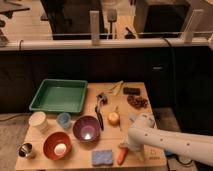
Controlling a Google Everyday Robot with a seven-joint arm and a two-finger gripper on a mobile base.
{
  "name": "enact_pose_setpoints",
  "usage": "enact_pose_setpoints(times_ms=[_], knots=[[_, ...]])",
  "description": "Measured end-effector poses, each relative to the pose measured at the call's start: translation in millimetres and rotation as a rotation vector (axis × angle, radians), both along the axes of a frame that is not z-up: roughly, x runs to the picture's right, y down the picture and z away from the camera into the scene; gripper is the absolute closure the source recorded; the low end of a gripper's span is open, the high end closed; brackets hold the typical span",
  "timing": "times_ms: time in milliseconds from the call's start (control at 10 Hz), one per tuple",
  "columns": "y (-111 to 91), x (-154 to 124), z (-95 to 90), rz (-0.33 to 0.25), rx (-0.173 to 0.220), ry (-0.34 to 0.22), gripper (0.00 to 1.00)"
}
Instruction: Place pepper in plastic cup
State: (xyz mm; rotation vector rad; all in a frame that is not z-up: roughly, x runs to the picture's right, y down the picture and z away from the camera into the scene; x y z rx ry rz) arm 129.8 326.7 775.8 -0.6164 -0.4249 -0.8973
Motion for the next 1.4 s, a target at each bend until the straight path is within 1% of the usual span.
enact_pose_setpoints(times_ms=[900, 1100, 1300, 1400], knots=[[3.1, -2.8, -3.9, 0.0, -0.008, -0.012, 0.2], [3.0, -2.4, -4.3, 0.001, -0.009, -0.012, 0.28], [4.3, -3.8, -4.1, 0.003, -0.01, -0.017, 0.3], [4.3, -3.8, -6.1, 0.0, -0.013, -0.018, 0.28]])
